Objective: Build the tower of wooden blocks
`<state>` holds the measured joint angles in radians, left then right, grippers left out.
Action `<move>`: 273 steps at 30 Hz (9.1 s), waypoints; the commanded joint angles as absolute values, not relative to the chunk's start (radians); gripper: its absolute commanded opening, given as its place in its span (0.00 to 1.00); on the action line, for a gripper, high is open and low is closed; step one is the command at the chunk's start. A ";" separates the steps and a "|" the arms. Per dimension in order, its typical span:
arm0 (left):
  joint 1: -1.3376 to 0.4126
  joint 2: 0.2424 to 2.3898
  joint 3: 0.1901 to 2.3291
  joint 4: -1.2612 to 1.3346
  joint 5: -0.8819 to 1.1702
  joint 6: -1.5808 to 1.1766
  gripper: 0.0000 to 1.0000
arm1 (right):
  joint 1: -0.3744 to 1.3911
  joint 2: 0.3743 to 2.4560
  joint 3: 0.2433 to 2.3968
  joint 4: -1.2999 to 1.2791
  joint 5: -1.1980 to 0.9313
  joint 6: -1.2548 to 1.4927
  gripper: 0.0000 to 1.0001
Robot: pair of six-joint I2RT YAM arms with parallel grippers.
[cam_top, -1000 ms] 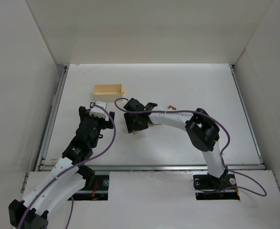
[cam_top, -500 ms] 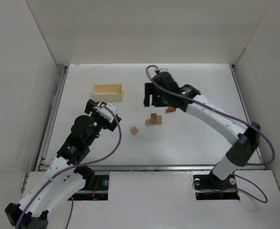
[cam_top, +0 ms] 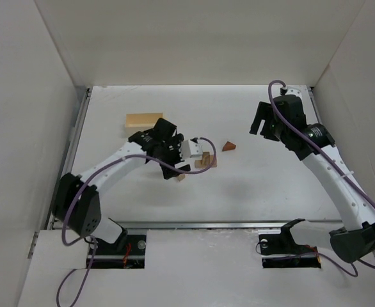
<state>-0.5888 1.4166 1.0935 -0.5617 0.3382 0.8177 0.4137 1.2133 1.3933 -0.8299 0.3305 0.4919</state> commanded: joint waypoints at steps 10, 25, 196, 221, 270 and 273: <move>-0.604 1.755 1.359 -0.745 0.449 0.724 0.78 | 0.345 1.190 1.338 -0.785 0.264 0.364 0.86; -0.604 1.778 1.296 -0.701 0.347 0.578 0.70 | 0.308 1.243 1.348 -0.733 0.236 0.273 0.86; -0.764 2.059 1.717 -0.786 0.232 0.882 0.27 | 0.262 1.164 1.281 -0.667 0.273 0.189 0.88; -0.764 1.982 1.707 -0.747 0.221 0.859 0.48 | 0.262 1.173 1.281 -0.667 0.282 0.189 0.88; -0.528 1.781 1.173 -0.196 0.348 0.130 0.31 | 0.396 1.704 1.019 -0.314 0.000 0.531 0.86; -0.538 1.781 1.183 -0.207 0.348 0.141 0.31 | 0.396 1.732 1.031 -0.305 -0.009 0.531 0.86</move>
<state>-0.5232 1.7817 1.1469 -0.2070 0.3180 0.1440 0.3939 1.6974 1.0077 -0.3523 -0.0082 0.5179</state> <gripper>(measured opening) 0.313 0.861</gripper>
